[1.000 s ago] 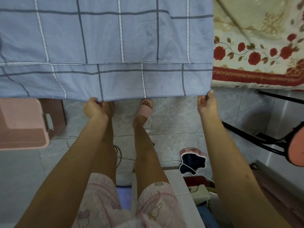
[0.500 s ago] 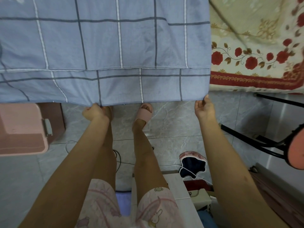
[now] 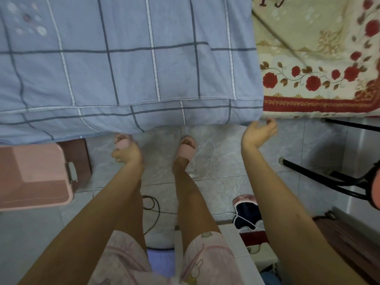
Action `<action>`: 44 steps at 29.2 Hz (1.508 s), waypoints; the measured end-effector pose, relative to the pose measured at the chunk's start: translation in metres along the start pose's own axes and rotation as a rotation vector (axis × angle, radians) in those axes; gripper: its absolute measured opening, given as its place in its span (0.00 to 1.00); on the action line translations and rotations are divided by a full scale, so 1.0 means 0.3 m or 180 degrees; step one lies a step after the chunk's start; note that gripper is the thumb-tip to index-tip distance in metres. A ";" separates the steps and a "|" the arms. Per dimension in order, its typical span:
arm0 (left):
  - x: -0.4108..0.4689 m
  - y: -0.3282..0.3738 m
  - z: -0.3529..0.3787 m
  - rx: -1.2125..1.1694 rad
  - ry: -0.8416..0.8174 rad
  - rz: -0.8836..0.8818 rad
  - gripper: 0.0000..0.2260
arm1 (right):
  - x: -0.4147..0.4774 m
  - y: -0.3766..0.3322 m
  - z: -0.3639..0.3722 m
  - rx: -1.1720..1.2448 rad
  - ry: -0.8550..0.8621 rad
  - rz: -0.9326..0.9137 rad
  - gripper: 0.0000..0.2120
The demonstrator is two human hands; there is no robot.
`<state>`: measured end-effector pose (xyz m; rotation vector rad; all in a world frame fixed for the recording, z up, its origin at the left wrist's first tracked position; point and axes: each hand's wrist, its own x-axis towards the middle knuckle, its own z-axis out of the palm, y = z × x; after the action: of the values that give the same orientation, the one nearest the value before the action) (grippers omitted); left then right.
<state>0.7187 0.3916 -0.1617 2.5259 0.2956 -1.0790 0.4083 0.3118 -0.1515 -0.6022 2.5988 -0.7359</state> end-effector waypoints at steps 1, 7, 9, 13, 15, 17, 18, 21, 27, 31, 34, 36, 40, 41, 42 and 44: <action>0.012 0.005 -0.012 0.0278 0.0072 0.0317 0.33 | -0.048 -0.031 0.015 -0.0135 -0.0184 -0.0485 0.15; 0.068 0.101 -0.150 0.1674 -0.0187 0.2700 0.29 | -0.377 -0.176 0.193 -0.0383 -0.1546 -0.2600 0.21; 0.166 0.154 -0.205 0.1644 -0.0158 0.2761 0.30 | -0.497 -0.223 0.279 -0.0476 -0.1849 -0.3004 0.24; 0.371 0.233 -0.400 0.1020 0.0016 0.2437 0.29 | -0.778 -0.323 0.474 -0.0788 -0.2155 -0.3517 0.26; 0.477 0.261 -0.523 0.0762 0.0175 0.2189 0.29 | -0.933 -0.384 0.574 -0.0837 -0.2268 -0.3664 0.26; 0.599 0.313 -0.672 0.0489 0.0447 0.1834 0.30 | -1.120 -0.458 0.680 -0.0844 -0.2472 -0.3807 0.25; 0.666 0.343 -0.758 0.0312 0.0582 0.1605 0.30 | -1.224 -0.497 0.727 -0.0852 -0.2595 -0.3897 0.25; 0.907 0.446 -0.997 -0.0065 0.0695 0.1313 0.31 | -1.527 -0.645 0.860 -0.0822 -0.2914 -0.4115 0.26; 1.122 0.638 -1.141 0.0252 -0.0018 0.1577 0.28 | -1.878 -0.892 1.021 -0.0899 -0.3250 -0.4996 0.31; 1.082 0.729 -1.040 -0.0084 -0.0146 0.2714 0.20 | -1.950 -1.040 1.116 -0.0886 -0.3267 -0.5573 0.32; 0.971 0.734 -0.917 0.0804 0.0160 0.4275 0.13 | -1.905 -1.126 1.149 -0.0915 -0.3245 -0.6154 0.31; 0.913 0.722 -0.858 0.1273 -0.0119 0.4695 0.11 | -1.855 -1.170 1.171 -0.1028 -0.3206 -0.6512 0.29; 0.915 0.681 -0.843 0.0592 -0.0551 0.4249 0.12 | -1.753 -1.224 1.209 -0.1742 -0.3034 -0.6585 0.27; 0.921 0.681 -0.855 0.0315 -0.0329 0.3948 0.14 | -1.746 -1.241 1.233 -0.1858 -0.3034 -0.6526 0.27; 0.929 0.687 -0.875 0.0141 0.0074 0.3601 0.17 | -1.746 -1.256 1.258 -0.1926 -0.3017 -0.6461 0.28; 0.963 0.704 -0.905 0.0076 0.0621 0.2762 0.28 | -1.767 -1.294 1.296 -0.1932 -0.2920 -0.6374 0.31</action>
<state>1.1628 0.3266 -0.1454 2.3580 -0.7094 -0.4850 1.1456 0.1162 -0.1194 -2.7653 0.5965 0.1268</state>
